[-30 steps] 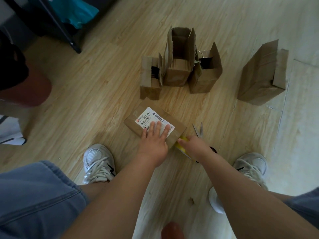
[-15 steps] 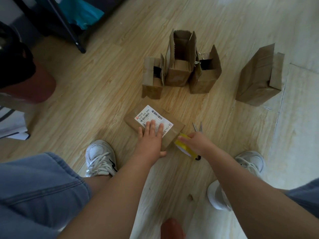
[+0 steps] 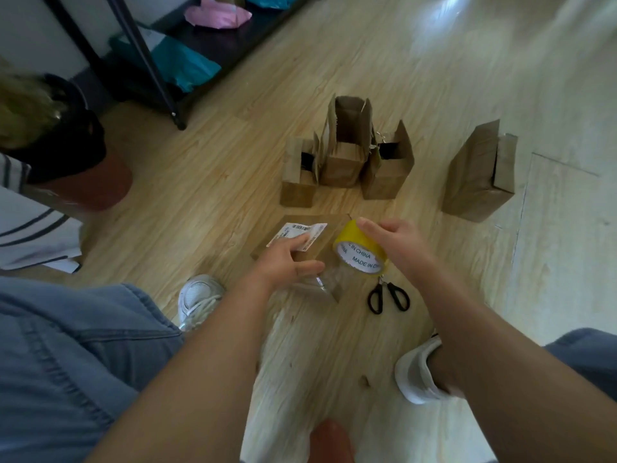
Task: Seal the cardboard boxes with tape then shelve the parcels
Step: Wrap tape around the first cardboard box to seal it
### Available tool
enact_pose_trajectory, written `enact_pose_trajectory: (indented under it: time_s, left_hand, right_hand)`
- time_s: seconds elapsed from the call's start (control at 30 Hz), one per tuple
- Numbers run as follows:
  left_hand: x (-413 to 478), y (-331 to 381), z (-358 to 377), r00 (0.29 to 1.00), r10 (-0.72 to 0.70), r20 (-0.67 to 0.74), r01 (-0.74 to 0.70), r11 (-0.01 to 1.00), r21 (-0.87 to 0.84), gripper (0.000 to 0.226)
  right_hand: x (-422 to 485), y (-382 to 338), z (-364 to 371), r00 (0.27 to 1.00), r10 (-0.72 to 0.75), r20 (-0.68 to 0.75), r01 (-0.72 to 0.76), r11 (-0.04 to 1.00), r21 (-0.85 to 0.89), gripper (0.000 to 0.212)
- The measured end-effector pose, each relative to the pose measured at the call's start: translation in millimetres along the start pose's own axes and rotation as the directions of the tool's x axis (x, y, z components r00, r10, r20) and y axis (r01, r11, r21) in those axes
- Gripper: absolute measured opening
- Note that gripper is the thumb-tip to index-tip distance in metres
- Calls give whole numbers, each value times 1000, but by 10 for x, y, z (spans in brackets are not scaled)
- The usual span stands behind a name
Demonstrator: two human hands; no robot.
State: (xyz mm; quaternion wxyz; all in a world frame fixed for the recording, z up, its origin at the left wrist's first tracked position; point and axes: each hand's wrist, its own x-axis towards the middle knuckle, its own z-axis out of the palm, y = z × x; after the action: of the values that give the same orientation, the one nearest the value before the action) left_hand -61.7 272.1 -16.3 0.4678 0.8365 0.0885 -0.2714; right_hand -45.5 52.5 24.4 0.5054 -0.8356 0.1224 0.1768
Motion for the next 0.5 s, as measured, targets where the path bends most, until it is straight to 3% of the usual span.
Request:
enact_pose_trajectory:
  time_s: [0.07, 0.2, 0.3, 0.4, 0.5]
  left_hand:
    - [-34, 21, -49, 998, -10, 60, 19, 989, -147, 61]
    - [-88, 30, -48, 996, -86, -8, 70, 857, -511, 32]
    - [-91, -3, 23, 988, -141, -60, 98, 883, -459, 31]
    - [-88, 28, 68, 975, -201, -95, 120, 834, -539, 30]
    - [-110, 79, 42, 969, -235, -71, 153, 803, -577, 27]
  right_hand:
    - [-44, -105, -33, 998, -43, -35, 47, 994, 102, 81]
    - [-71, -294, 0, 994, -105, -3, 105, 987, 121, 76]
    - [-42, -372, 97, 993, -109, 54, 107, 994, 33, 68]
    - [-28, -442, 215, 990, -122, 68, 122, 993, 2, 48]
    - [11, -460, 277, 989, -139, 42, 138, 990, 16, 49]
